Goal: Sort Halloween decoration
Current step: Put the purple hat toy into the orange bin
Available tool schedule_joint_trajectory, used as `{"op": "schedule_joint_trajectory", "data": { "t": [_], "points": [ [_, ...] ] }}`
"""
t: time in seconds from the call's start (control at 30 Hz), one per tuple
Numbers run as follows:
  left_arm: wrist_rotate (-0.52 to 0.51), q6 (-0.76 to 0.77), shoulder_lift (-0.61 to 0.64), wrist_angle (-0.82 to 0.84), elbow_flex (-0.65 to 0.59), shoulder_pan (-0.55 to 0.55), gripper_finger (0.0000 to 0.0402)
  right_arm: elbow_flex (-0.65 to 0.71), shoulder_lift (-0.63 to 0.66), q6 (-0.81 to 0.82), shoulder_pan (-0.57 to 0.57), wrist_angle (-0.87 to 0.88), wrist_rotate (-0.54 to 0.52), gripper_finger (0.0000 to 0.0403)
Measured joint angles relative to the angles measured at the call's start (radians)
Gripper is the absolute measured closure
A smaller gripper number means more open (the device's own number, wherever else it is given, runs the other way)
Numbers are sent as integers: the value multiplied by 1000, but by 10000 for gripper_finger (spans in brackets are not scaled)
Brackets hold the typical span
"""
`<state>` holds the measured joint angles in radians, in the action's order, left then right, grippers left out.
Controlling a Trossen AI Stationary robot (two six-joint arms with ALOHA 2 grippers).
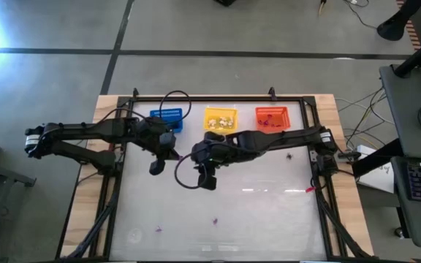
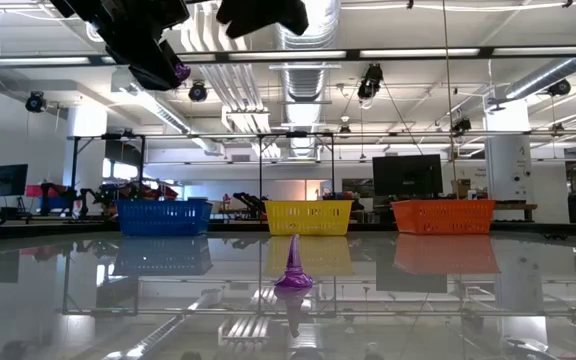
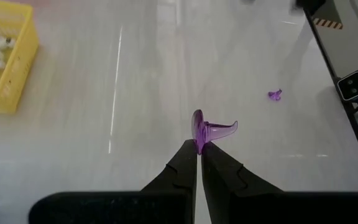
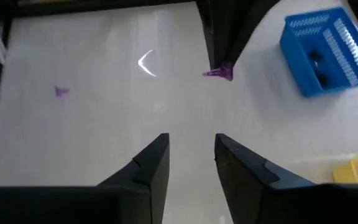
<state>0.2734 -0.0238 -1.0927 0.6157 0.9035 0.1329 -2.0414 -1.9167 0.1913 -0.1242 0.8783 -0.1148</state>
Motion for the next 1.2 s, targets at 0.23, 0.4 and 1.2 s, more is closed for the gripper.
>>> {"op": "schedule_joint_trajectory", "data": {
  "t": [0.23, 0.4, 1.2],
  "points": [
    [25, -21, -4, -32, 0, -20, 402, 134, 0, -80, 12, -184, -80, 297],
    [26, -24, -5, -38, 0, -21, 402, 164, 0, -75, 33, -249, -92, 306],
    [25, -47, -5, -85, 0, -20, 401, 185, 0, -32, 43, -346, -33, 321]
  ]
}}
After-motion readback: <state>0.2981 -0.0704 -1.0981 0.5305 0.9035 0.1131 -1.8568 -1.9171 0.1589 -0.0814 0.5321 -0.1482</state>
